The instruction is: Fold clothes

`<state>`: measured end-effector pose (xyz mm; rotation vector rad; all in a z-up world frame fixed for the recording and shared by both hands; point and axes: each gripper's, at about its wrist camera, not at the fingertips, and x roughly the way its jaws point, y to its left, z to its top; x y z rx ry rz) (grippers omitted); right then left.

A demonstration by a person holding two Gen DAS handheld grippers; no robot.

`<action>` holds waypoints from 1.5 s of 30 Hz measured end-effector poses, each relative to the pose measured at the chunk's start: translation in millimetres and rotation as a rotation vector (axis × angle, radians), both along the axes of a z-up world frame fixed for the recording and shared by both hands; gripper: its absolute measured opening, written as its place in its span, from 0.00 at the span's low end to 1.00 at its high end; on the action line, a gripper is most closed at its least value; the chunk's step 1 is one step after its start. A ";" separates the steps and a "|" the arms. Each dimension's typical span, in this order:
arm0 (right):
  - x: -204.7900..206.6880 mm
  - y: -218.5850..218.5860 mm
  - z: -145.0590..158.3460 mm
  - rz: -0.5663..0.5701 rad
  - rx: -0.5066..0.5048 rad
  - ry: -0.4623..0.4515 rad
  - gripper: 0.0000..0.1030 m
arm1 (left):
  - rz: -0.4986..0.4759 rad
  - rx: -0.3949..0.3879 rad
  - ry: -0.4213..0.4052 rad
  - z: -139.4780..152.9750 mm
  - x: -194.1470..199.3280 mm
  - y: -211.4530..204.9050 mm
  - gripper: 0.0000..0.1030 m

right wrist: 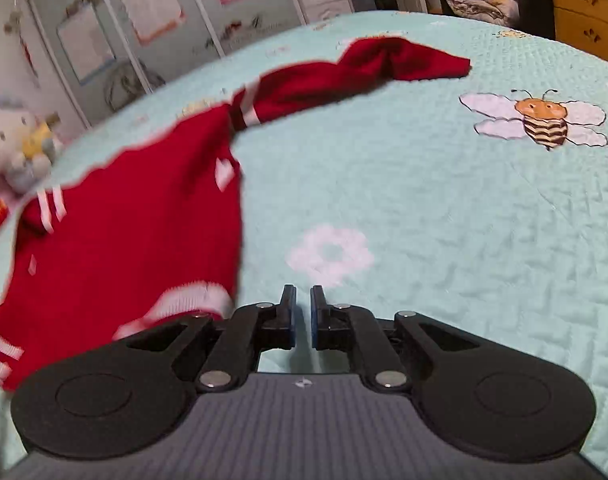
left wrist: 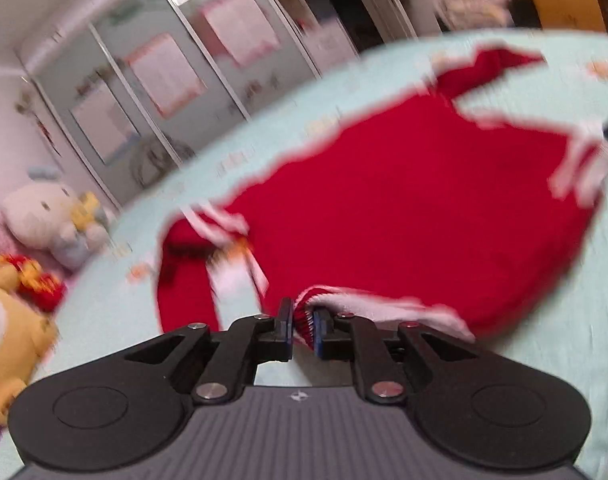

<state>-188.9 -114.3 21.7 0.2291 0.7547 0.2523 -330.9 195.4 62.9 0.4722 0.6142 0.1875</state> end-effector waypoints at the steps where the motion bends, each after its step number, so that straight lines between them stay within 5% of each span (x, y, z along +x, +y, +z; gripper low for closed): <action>1: -5.0 -0.4 -1.0 0.015 -0.020 0.000 0.07 | -0.003 -0.010 0.019 -7.5 -3.9 -0.3 0.17; 2: -13.6 -1.2 0.5 0.028 -0.039 -0.011 0.08 | -0.011 -0.024 0.027 -11.6 -8.8 -0.7 0.20; 4: -18.4 0.4 11.8 0.065 -0.073 -0.060 0.18 | -0.028 -0.050 0.014 -11.5 -19.7 -0.7 0.55; 6: -29.8 11.7 22.4 0.143 -0.135 -0.123 0.24 | -0.039 -0.055 -0.008 -8.5 -28.3 -1.8 0.65; 9: -61.6 47.9 21.2 0.341 -0.355 -0.261 0.34 | -0.048 -0.052 -0.025 -5.9 -37.8 -5.5 0.67; 12: -77.0 74.4 7.0 0.417 -0.549 -0.337 0.38 | -0.043 -0.044 -0.021 -4.6 -40.3 -8.6 0.70; 18: -93.2 97.9 -8.0 0.496 -0.757 -0.466 0.42 | -0.025 -0.025 0.000 -5.6 -42.2 -10.4 0.71; 23: -114.0 118.4 -5.8 0.621 -0.799 -0.590 0.57 | -0.003 -0.044 0.016 -6.7 -40.4 -11.8 0.71; 28: -119.5 137.5 -8.9 0.670 -0.831 -0.630 0.58 | -0.010 -0.022 0.017 -6.6 -41.3 -16.9 0.71; 40: -81.8 118.6 -20.4 0.479 -0.978 -0.641 0.64 | 0.002 -0.013 0.035 -9.6 -40.4 -18.1 0.75; 45: -85.3 120.2 -25.9 0.486 -1.017 -0.704 0.63 | 0.001 -0.001 0.050 -13.3 -39.5 -20.9 0.75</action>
